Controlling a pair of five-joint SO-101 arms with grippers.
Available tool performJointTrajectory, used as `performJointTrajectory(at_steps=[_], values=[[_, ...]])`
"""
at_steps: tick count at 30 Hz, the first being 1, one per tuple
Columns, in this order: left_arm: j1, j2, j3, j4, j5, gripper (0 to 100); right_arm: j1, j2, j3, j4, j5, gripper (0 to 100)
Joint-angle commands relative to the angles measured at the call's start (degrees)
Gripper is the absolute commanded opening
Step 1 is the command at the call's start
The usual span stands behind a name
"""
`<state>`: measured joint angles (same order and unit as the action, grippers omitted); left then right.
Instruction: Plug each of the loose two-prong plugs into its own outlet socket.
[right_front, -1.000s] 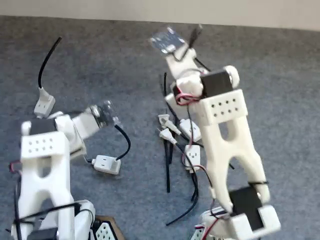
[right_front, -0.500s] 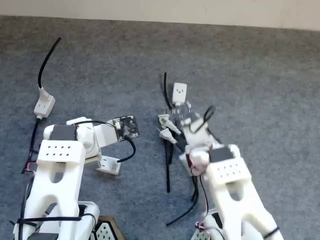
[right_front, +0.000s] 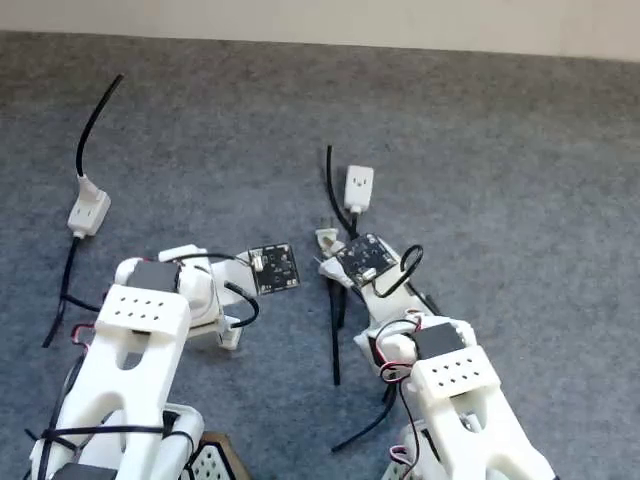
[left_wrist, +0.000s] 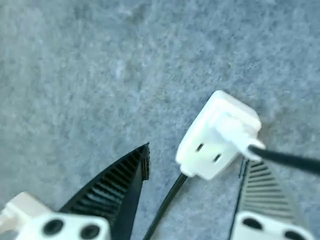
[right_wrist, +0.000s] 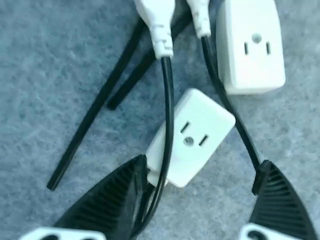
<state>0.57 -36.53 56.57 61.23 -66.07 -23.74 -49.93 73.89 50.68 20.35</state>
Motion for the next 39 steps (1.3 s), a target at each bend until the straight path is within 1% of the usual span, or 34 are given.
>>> performJointTrajectory(at_steps=[1, 4, 9, 10, 11, 15, 16, 19, 22, 24, 26, 28, 31, 35, 39], values=[[0.66, -1.19, 5.23, -6.68, -1.41, 30, -1.45, -1.10, -0.22, -1.01, -0.18, 32.5], [0.48, -1.19, 7.69, -9.76, -1.49, 30, -1.45, -1.10, -0.22, -1.01, -0.18, 32.5], [-2.15, -1.19, 9.36, -13.36, -1.49, 29, -1.45, -1.01, -0.22, -1.01, -0.18, 32.5], [-2.42, -1.19, 9.36, -13.27, -1.49, 28, -1.45, -1.01, -0.22, -1.01, -0.18, 32.5], [-2.68, -1.19, 9.36, -13.10, -1.49, 24, -1.45, -1.01, -0.22, -1.01, -0.18, 32.5], [-3.21, -1.19, 9.10, -13.10, -0.62, 0, -1.45, -1.01, -0.22, -1.01, -0.18, 32.5], [-3.82, -1.19, 9.10, -13.10, 0.62, 2, -1.45, -1.01, -0.22, -1.01, -0.26, 32.5], [-5.23, -1.19, 8.48, -13.10, 1.67, 0, -1.45, -1.01, -0.22, -1.01, -0.35, 32.5], [-8.57, -1.10, 4.09, -13.19, 6.68, 0, -1.45, -1.01, -0.22, -1.01, -0.44, 32.5], [-11.82, -0.04, -0.92, -13.10, 10.46, 0, -1.36, -1.01, -0.13, -1.01, -0.53, 32.5], [-15.43, 4.35, -7.25, -13.10, 14.59, 0, -1.10, -1.01, -0.13, -1.01, -0.53, 32.5], [-18.95, 12.09, -14.55, -13.10, 17.67, 0, -0.40, -1.01, -0.22, -1.01, -0.53, 32.5], [-23.16, 27.65, -28.70, -11.96, 22.24, 0, 0.84, -1.01, -0.22, -1.01, -0.53, 32.5], [-24.84, 47.16, -50.77, -3.16, 24.70, 0, 1.71, -1.01, -0.40, -1.01, -0.62, 32.5], [-24.48, 61.85, -71.25, 6.15, 27.87, 0, 4.44, -1.45, -0.57, -1.01, -0.62, 32.5]])
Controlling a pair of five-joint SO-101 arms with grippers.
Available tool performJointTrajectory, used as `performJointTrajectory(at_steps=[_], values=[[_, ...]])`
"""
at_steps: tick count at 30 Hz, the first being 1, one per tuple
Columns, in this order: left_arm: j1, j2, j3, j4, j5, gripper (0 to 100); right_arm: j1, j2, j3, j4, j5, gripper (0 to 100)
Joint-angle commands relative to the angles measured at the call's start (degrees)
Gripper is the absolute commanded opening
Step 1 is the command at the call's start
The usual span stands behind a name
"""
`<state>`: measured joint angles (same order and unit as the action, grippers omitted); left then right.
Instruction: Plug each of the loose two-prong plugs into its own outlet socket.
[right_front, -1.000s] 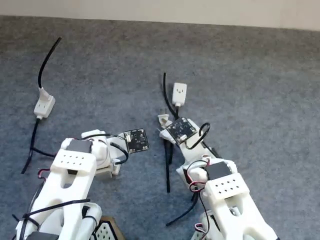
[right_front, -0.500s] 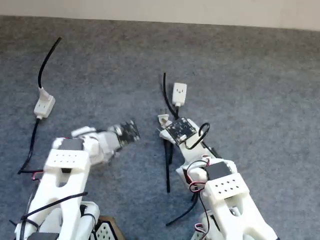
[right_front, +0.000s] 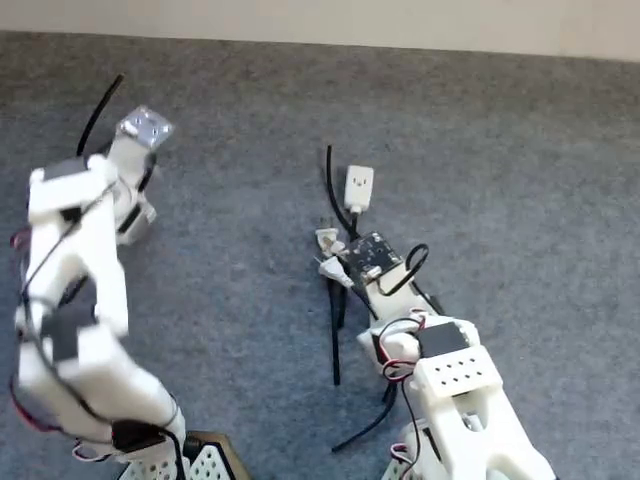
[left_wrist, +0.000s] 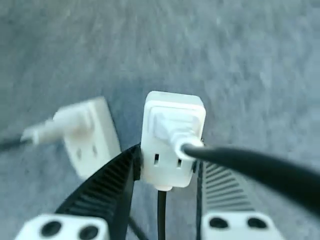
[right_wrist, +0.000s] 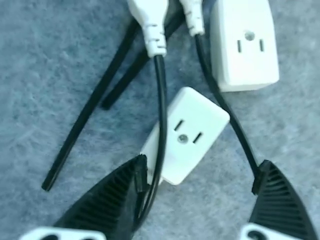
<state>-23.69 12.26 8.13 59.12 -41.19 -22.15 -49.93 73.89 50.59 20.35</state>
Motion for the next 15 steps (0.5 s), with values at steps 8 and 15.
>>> performJointTrajectory(at_steps=[8, 15], values=[[-0.48, 35.56, -54.90, 24.79, 5.45, 1, 12.26, -1.54, -0.75, -0.92, -0.35, 32.5], [1.01, 44.26, -74.24, 42.73, 2.02, 30, 20.09, -1.54, -0.84, -0.92, -0.44, 32.5]])
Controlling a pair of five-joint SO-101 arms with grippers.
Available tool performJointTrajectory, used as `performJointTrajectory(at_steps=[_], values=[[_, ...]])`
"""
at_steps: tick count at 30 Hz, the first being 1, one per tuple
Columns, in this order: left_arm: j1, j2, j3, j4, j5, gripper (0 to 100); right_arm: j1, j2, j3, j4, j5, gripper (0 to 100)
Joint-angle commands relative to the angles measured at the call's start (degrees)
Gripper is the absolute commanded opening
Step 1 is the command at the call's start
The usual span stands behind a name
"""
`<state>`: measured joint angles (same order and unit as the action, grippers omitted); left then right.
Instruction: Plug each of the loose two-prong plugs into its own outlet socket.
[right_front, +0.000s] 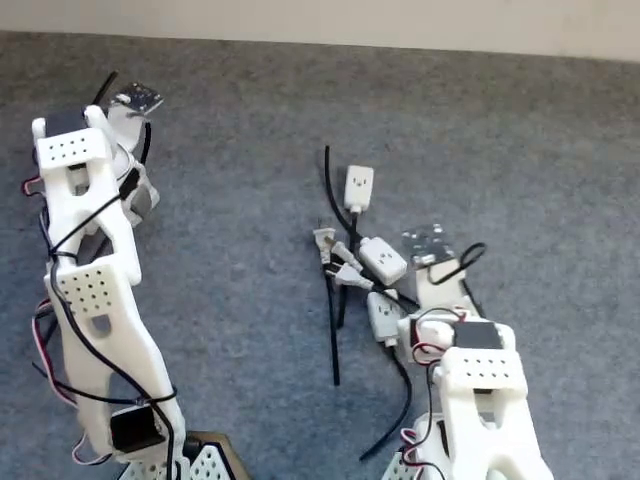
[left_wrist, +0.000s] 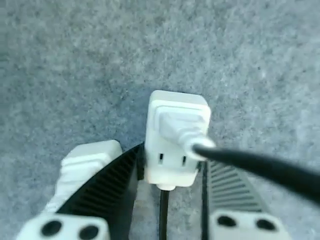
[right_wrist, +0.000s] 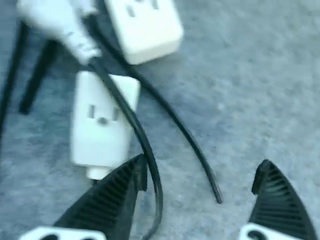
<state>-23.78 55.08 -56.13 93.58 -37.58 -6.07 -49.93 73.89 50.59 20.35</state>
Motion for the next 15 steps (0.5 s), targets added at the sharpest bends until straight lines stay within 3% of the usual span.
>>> performJointTrajectory(at_steps=[1, 9, 15], values=[[1.19, 1.45, -10.59, 8.18, -0.79, 33, 4.97, -1.54, -0.84, -0.92, -0.53, 32.5], [3.47, -6.73, -10.24, 8.26, 2.29, 34, 8.22, -1.63, -1.89, -4.00, -5.54, 32.5], [10.07, -14.11, -10.24, 8.26, 2.73, 34, 8.22, -1.63, -3.03, -5.14, -6.59, 32.5]])
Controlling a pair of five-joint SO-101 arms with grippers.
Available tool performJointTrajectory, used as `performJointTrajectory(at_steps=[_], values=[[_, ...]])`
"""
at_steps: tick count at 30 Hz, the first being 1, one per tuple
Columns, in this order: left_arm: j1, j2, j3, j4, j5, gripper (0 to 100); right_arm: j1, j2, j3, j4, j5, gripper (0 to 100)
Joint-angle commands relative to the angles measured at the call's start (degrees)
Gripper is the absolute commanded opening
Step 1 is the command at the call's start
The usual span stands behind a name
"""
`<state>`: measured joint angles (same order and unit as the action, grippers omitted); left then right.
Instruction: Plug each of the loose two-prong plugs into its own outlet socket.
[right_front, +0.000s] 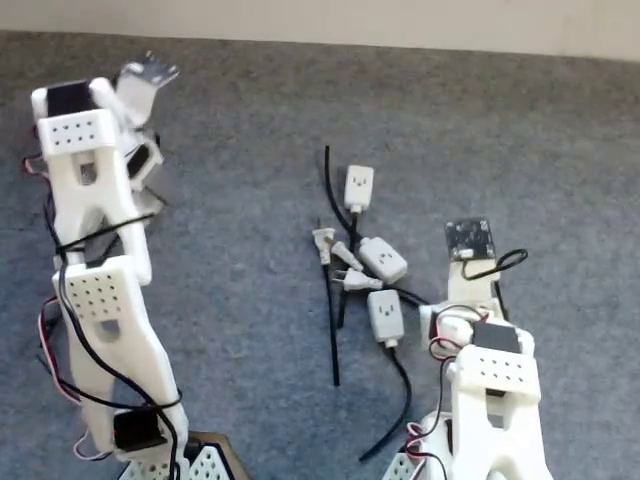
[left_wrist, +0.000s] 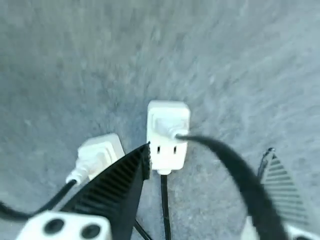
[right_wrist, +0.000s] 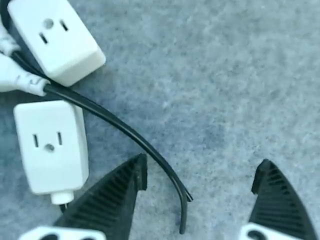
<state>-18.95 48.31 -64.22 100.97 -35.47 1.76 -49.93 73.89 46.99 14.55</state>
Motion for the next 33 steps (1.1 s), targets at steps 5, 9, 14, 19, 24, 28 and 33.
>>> performJointTrajectory(at_steps=[5, 9, 14, 19, 24, 28, 33], values=[[13.93, -11.65, -2.15, 0.88, 1.49, 34, -0.57, -1.63, -7.60, -1.54, -3.08, 32.5], [22.64, -12.09, -2.51, 0.70, 6.07, 34, 5.41, -1.54, -10.42, -1.45, -4.48, 32.5], [32.75, -8.04, -2.42, -6.15, 12.13, 34, 9.71, -1.54, -10.42, -1.71, -12.04, 32.5], [39.78, -3.21, -2.59, -8.53, 14.07, 34, 4.97, -1.54, -5.05, -2.42, -9.14, 32.5], [43.21, -2.15, -2.68, -3.08, 13.98, 34, 9.80, -1.54, -4.09, -4.88, -8.44, 32.5], [44.44, -1.63, -0.92, -0.09, 8.88, 34, 10.95, -1.54, -4.00, -4.97, -8.44, 32.5], [44.26, -1.71, 5.49, -0.09, 2.73, 34, 10.51, -1.54, -3.65, -4.97, -8.44, 32.5]])
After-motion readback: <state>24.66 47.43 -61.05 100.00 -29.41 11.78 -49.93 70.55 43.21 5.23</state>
